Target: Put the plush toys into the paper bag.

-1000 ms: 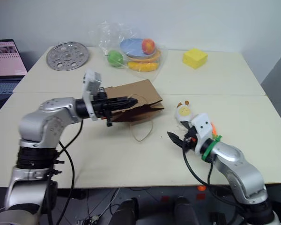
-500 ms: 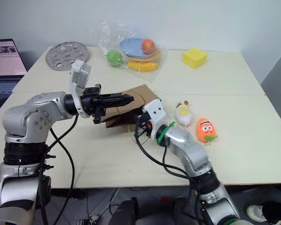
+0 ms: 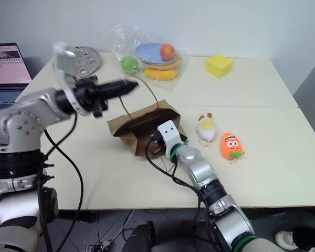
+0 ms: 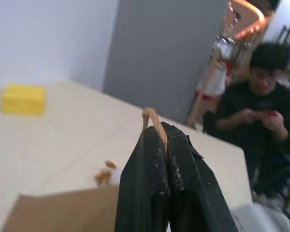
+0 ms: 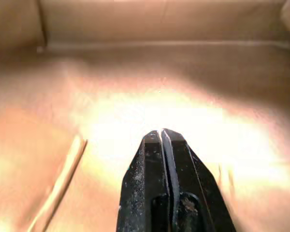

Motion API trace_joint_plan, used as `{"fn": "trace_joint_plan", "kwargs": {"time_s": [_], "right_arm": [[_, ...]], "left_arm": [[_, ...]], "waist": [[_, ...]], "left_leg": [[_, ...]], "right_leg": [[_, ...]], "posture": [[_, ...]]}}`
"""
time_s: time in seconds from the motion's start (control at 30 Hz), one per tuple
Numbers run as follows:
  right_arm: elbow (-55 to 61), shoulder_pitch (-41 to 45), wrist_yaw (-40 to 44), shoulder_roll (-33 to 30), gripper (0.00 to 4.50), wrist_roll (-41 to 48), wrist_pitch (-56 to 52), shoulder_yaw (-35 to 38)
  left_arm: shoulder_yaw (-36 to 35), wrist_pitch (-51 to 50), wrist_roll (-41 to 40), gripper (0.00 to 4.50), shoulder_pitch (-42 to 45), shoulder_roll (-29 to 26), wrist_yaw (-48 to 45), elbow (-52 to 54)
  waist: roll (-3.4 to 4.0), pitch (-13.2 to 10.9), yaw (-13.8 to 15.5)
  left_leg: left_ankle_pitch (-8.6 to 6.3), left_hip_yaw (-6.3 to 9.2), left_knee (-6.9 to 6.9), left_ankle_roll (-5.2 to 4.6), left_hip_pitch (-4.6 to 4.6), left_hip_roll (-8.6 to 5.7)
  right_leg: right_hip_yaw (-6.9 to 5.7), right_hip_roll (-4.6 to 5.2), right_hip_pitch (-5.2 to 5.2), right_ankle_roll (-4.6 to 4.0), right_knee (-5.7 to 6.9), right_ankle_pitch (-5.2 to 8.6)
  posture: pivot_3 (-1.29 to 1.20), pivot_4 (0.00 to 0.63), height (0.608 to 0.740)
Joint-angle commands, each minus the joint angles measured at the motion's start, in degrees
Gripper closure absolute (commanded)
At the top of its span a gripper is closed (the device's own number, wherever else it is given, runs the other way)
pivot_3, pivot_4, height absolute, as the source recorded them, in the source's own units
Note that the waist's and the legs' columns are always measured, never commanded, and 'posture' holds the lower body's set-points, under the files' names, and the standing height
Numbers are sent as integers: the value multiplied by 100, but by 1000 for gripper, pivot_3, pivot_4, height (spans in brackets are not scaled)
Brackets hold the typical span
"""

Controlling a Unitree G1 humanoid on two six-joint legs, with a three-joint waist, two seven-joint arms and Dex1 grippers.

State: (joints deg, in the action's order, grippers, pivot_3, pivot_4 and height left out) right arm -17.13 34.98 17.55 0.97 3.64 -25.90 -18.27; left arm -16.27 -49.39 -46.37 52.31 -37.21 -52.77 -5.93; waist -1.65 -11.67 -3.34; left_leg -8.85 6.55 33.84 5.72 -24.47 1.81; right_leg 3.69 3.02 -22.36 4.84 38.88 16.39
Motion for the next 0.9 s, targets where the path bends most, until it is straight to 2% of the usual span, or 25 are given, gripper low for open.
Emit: {"fn": "trace_joint_plan", "kwargs": {"time_s": [0.03, 0.27, 0.37, 0.43, 0.53, 0.67, 0.8, 0.9], "right_arm": [[151, -156, -30, -24, 4445, -120, -281, 12], [115, -21, -214, 50, 4445, -157, -275, 240], [226, 46, -126, 113, 4445, -40, 35, 341], [577, 20, 78, 198, 4445, 253, 243, 509], [1895, -165, 664, -47, 4445, 611, 63, 434], [3460, -405, 888, -405, 3610, 1232, -702, 737], [4236, -483, 812, -705, 2177, 1606, -1216, 1048], [4571, -521, 467, -968, 1058, 1813, -1508, 1838]], "left_arm": [[-465, 163, -280, 4500, 381, 35, 208, -148], [-308, 144, -331, 4500, 89, 49, 142, 154], [59, 270, -110, 4500, -332, 29, -46, 454], [202, 310, -81, 4500, -565, 89, -120, 562], [349, 465, 45, 4500, -653, 47, -269, 514], [434, 509, 80, 4500, -680, -11, -447, 453], [438, 515, 117, 4500, -699, -34, -539, 406], [412, 500, 135, 4500, -678, -48, -530, 365]], "waist": [[0, 0, -2], [0, 0, -5], [0, 0, -3], [0, -1, -2], [1, -3, -3], [1, -2, 2], [-1, -1, 10], [0, -2, 12]], "left_leg": [[0, 0, 0, 0, 1, 0], [0, -1, 1, 1, 3, 0], [1, -1, 1, 1, 4, 0], [0, -1, 0, 1, 3, 0], [0, -1, 0, 1, 0, 0], [0, 0, -4, 1, 0, 0], [0, -1, -3, 1, 0, 0], [0, -3, -2, 1, 1, 0]], "right_leg": [[0, 0, 1, 0, 1, 0], [1, 0, 4, 0, 1, 0], [2, 0, 5, -1, 3, 0], [2, 0, 5, -1, 2, 0], [2, 0, 1, -1, 2, 0], [0, 0, 0, 0, 1, 0], [1, 1, 2, -1, -2, 1], [3, 0, 2, -6, -2, 4]], "posture": [[0, 150, 740], [0, 150, 740], [0, 150, 740], [0, 150, 740], [0, 150, 740], [0, 150, 740], [0, 150, 740], [0, 150, 740]]}}
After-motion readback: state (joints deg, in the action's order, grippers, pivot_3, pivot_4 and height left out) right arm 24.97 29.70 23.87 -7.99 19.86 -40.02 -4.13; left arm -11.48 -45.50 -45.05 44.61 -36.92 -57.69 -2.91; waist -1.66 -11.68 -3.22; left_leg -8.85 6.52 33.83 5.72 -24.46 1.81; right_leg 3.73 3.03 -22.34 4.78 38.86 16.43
